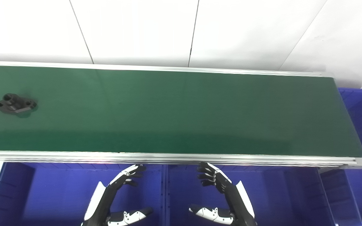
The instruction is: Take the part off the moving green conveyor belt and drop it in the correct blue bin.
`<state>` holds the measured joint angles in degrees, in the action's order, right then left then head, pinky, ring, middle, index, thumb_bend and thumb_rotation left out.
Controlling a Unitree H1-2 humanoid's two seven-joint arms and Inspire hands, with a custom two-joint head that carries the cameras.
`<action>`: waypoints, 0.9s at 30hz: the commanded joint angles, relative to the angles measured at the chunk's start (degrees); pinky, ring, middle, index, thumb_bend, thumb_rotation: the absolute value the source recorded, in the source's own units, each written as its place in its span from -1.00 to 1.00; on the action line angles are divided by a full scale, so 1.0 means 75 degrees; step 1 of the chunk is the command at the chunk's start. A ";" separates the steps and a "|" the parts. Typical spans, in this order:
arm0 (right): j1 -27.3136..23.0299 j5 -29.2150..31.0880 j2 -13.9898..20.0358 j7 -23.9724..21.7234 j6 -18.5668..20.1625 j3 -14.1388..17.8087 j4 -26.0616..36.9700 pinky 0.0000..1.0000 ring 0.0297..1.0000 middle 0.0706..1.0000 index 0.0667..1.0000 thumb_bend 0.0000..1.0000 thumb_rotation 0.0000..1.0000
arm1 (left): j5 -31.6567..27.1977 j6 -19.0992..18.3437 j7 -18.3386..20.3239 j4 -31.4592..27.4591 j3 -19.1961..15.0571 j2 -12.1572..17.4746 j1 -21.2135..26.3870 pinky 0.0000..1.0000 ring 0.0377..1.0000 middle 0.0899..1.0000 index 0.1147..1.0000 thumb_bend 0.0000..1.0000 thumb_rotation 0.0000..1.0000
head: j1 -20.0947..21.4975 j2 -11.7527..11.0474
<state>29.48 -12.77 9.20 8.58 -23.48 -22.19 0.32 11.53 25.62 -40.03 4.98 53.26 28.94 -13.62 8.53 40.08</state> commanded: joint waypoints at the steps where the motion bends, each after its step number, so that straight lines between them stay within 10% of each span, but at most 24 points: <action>1: 0.0067 -0.0022 -0.0006 -0.0008 -0.0450 0.0020 0.0212 0.35 0.48 0.55 0.65 0.34 -0.37 | 0.0090 0.0174 -0.0191 -0.0066 0.0004 0.0103 0.0013 0.22 0.45 0.65 0.50 0.55 -0.20 | -0.0019 0.0002; 7: 0.0061 0.0011 0.0059 0.0025 -0.0456 0.0000 0.0176 0.34 0.47 0.55 0.65 0.33 -0.37 | 0.0070 0.0174 -0.0228 -0.0049 0.0098 0.0070 0.0037 0.21 0.45 0.65 0.49 0.55 -0.21 | -0.0379 -0.0137; 15: -0.0011 0.0508 0.0381 0.0074 -0.0456 -0.0079 -0.0113 0.37 0.51 0.57 0.68 0.33 -0.34 | 0.0225 0.0174 -0.0499 0.0293 0.0463 -0.0160 0.0192 0.27 0.47 0.62 0.47 0.55 -0.23 | -0.2238 -0.1084; 27: -0.0102 0.0303 0.0458 0.0383 -0.0456 -0.0138 -0.0308 0.33 0.49 0.56 0.68 0.36 -0.32 | 0.0308 0.0174 -0.0750 0.0580 0.0643 -0.0283 0.0317 0.33 0.46 0.54 0.41 0.53 -0.29 | -0.2360 -0.1395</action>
<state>28.57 -9.99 12.72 10.56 -23.54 -23.08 -2.96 12.95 25.63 -44.54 10.03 57.99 26.71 -11.57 -9.14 29.53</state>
